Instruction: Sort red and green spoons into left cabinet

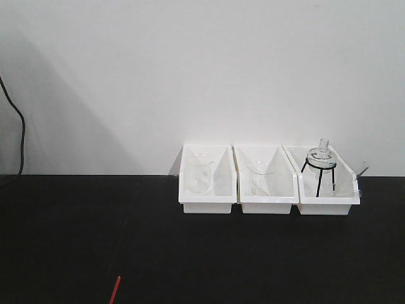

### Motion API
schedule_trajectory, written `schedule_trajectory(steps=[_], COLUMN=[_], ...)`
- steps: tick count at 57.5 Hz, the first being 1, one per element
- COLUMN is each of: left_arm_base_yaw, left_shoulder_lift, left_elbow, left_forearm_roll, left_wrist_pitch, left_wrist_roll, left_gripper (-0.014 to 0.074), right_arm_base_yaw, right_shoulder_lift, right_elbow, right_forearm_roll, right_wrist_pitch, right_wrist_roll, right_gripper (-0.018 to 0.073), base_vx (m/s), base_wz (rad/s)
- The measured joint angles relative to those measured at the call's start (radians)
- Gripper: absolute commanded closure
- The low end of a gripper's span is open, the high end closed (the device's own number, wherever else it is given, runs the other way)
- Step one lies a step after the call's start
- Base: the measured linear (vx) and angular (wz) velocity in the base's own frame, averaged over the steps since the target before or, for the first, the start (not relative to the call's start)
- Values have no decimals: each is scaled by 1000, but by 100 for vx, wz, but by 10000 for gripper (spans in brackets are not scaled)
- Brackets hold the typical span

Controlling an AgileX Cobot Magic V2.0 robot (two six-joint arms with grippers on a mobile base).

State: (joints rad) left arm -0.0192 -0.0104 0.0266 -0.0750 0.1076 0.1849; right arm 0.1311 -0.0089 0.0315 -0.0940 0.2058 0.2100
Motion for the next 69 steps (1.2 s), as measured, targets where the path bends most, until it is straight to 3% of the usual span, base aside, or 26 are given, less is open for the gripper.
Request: schedule_trajectory(steps=[22,34,47,55,69], left_arm_base_yaw=[0,0,0,0,0], left_shoulder_lift=[0,0,0,0,164], left_elbow=[0,0,0,-73,-404], left_forearm_roll=[0,0,0,-1,-1], left_wrist_pitch=[-76,-184,-334,-279,-161], left_wrist_roll=[0,1,-19,-64,-68], left_gripper=[597,597,597,597,597], right_arm_base_yaw=[0,0,0,0,0], right_shoulder_lift=[0,0,0,0,120], right_elbow=[0,0,0,-53,-372], right_forearm_roll=[0,-3,-14,-7,-7], right_wrist_pitch=[-27,-40,-206,-234,-57], right_wrist_roll=[0,0,0,0,-12], right_gripper=[562,562,562,562,562], base_vx=[0,0,0,0,0], base_wz=[0,0,0,0,0])
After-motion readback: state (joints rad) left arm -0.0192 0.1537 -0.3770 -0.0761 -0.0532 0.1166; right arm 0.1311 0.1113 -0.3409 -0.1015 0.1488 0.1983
